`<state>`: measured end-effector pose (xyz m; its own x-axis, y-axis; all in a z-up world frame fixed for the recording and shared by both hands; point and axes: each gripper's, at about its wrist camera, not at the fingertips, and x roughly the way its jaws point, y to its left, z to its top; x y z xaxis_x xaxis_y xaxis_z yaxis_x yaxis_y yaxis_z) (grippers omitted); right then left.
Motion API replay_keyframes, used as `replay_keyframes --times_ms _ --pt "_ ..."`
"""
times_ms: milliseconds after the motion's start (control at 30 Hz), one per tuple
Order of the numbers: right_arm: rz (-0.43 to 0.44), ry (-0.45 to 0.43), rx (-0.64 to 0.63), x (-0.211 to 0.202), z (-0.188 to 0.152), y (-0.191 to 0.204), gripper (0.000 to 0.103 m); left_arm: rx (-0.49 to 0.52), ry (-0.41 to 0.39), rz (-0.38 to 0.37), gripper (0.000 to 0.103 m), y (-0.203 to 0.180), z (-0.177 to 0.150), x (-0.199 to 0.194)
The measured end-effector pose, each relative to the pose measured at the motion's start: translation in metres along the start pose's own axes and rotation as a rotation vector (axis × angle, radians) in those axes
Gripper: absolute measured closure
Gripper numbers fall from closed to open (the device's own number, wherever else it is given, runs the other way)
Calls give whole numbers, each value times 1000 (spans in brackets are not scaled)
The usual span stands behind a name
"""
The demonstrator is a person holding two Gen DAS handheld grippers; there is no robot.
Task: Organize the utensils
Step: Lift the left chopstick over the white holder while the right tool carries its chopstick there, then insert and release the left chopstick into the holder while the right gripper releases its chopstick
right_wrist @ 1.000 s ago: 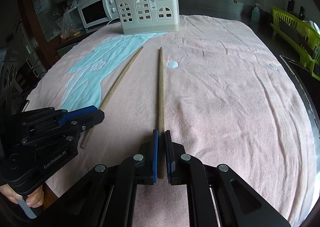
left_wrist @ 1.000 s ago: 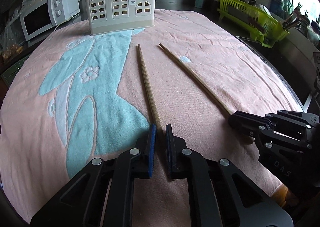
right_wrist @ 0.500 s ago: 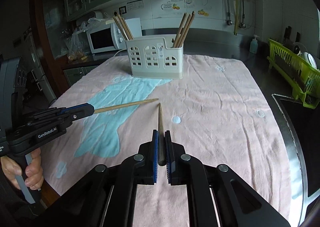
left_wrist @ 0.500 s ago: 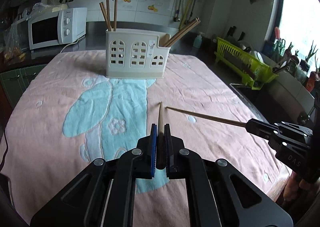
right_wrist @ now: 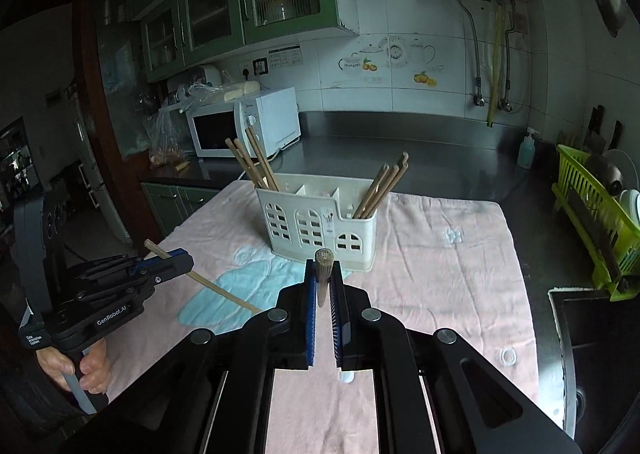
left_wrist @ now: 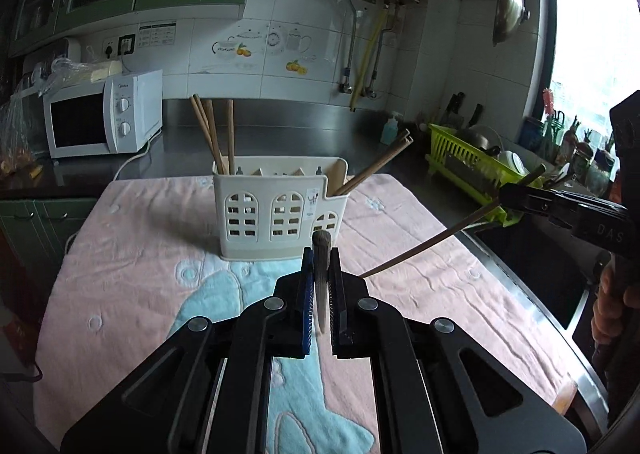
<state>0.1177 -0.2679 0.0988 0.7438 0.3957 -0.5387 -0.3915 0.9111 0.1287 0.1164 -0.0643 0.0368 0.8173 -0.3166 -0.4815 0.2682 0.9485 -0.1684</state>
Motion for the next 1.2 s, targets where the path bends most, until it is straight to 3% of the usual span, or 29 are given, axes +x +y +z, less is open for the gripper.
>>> replay_keyframes --times_ms 333,633,900,1200 --pt "-26 -7 -66 16 102 -7 97 38 -132 38 98 11 105 1" --pt "-66 51 -65 58 136 -18 97 36 -260 122 98 20 180 18" --pt "-76 119 -68 98 131 -24 96 32 -266 188 98 33 194 57" --pt "-66 171 -53 128 116 -27 96 -12 -165 179 98 56 180 93"
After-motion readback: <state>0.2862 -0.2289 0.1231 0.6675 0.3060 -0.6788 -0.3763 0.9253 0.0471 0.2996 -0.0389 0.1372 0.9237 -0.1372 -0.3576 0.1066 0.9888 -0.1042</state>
